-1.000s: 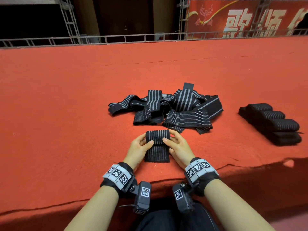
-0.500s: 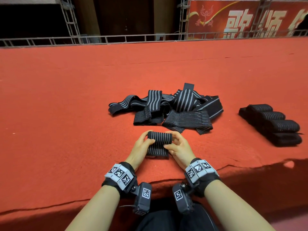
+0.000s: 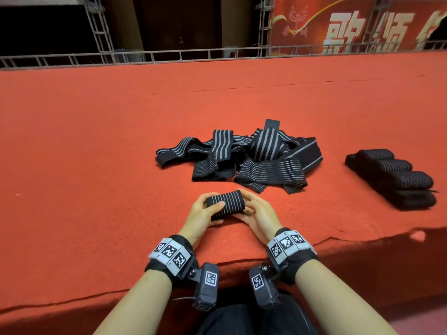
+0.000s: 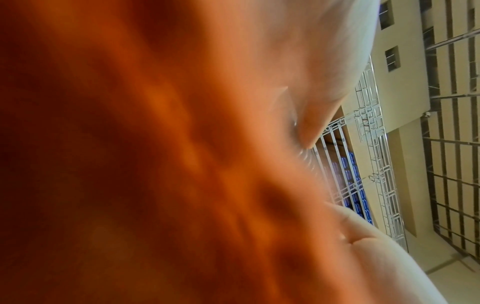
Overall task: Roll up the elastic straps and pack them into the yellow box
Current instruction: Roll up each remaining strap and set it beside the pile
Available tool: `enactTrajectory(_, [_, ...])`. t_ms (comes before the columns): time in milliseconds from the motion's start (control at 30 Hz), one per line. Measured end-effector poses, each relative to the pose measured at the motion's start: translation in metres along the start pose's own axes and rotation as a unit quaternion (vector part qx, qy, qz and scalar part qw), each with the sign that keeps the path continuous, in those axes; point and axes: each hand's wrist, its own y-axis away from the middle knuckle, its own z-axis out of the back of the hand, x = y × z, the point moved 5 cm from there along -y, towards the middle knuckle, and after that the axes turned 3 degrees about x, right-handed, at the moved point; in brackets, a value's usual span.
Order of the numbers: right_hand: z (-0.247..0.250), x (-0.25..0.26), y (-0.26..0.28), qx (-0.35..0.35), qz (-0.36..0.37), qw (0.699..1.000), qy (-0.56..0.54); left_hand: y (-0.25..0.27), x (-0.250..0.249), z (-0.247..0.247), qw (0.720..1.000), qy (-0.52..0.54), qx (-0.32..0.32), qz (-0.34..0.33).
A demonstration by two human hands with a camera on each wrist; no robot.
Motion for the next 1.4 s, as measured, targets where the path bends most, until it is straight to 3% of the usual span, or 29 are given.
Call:
enactTrajectory(167, [-0.002, -0.005, 0.001, -0.013, 0.001, 1.000, -0.026, -0.004, 0.007, 0.000, 1.000, -0.020, -0.007, 0.001])
enactTrajectory(267, [-0.004, 0.002, -0.001, -0.031, -0.011, 0.999, 0.006, -0.011, 0.001, -0.005, 0.998, -0.031, -0.005, 0.048])
enactTrajectory(333, [-0.002, 0.018, -0.001, -0.055, -0.013, 0.998, 0.026, -0.015, -0.013, -0.015, 0.996, -0.037, 0.002, 0.083])
enactTrajectory(433, [0.011, 0.055, 0.000, -0.078, 0.005, 0.997, 0.022, -0.025, -0.043, -0.046, 0.993, -0.071, 0.033, 0.087])
enactTrajectory(567, [0.056, 0.120, 0.010, -0.124, 0.041, 0.989, 0.064, -0.036, -0.071, -0.119, 0.989, -0.092, 0.089, 0.070])
enactTrajectory(733, [0.135, 0.201, 0.039, -0.190, 0.079, 0.972, 0.110, -0.044, -0.091, -0.231, 0.982, -0.039, 0.164, 0.088])
enactTrajectory(967, [0.236, 0.281, 0.055, -0.280, 0.050, 0.933, 0.219, -0.077, -0.086, -0.354, 0.982, -0.015, 0.172, 0.075])
enactTrajectory(1200, [0.295, 0.317, 0.024, -0.347, 0.043, 0.894, 0.280, -0.127, -0.073, -0.413, 0.987, -0.054, 0.143, 0.043])
enactTrajectory(1400, [0.328, 0.308, -0.003, -0.363, -0.001, 0.865, 0.346, -0.170, -0.048, -0.434, 0.987, -0.111, 0.109, 0.050])
